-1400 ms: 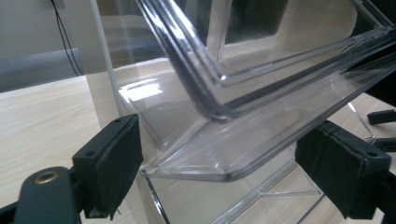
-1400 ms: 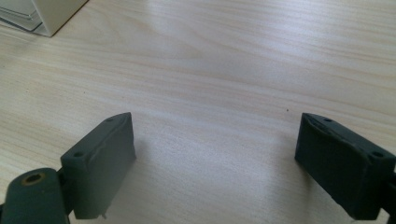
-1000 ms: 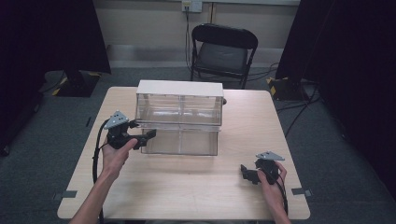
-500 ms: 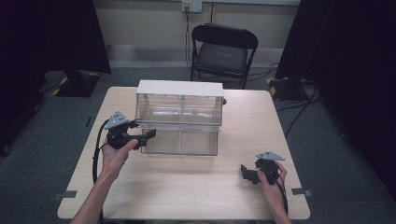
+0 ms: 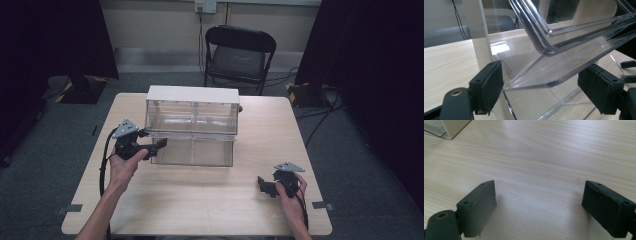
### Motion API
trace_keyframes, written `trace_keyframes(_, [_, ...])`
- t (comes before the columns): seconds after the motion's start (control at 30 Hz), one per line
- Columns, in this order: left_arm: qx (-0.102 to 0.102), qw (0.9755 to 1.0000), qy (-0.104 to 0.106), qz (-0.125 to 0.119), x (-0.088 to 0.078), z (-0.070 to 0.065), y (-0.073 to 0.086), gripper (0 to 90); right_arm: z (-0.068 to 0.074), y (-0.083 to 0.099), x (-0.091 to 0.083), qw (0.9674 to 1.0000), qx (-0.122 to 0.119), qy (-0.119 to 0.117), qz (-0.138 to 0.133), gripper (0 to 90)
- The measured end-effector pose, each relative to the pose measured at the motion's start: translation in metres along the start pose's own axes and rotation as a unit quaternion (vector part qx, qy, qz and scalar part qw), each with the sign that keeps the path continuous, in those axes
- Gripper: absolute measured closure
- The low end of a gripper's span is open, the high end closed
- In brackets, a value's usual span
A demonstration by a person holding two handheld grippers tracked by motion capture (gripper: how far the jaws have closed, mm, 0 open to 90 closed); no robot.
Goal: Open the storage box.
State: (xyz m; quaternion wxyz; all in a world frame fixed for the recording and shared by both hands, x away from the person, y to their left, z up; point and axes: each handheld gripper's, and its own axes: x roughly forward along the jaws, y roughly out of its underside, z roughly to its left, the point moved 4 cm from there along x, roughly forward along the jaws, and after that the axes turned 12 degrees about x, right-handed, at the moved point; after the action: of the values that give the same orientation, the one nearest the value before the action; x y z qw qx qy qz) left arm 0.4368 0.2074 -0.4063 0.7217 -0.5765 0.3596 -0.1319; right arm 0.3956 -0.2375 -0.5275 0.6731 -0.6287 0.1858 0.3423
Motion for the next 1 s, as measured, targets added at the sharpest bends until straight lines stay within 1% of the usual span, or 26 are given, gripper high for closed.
trace_keyframes(0.6, [-0.001, 1.0, 0.001, 0.0, 0.0001, -0.0002, 0.0, 20.5, 0.0, 0.0, 0.0, 1.0, 0.0, 0.0, 0.0, 11.3])
trace_keyframes(0.67, [-0.001, 1.0, 0.001, 0.003, -0.0001, 0.0001, -0.0004, 20.4, -0.0001, 0.0, 0.0, 1.0, 0.0, 0.0, 0.0, 11.3])
trace_keyframes(0.9, [0.0, 1.0, 0.0, 0.003, -0.0001, 0.0, -0.0004, 20.4, 0.0, 0.0, 0.0, 1.0, 0.0, 0.0, 0.0, 11.3])
trace_keyframes(0.97, [0.004, 1.0, 0.0, 0.001, 0.0, 0.0002, -0.0006, 20.5, 0.0, 0.0, 0.0, 1.0, 0.0, 0.0, 0.0, 11.3])
trace_keyframes(1.0, [0.002, 1.0, 0.0, 0.001, 0.0, -0.0001, -0.0006, 20.5, 0.0, 0.0, 0.0, 1.0, 0.0, 0.0, 0.0, 11.3])
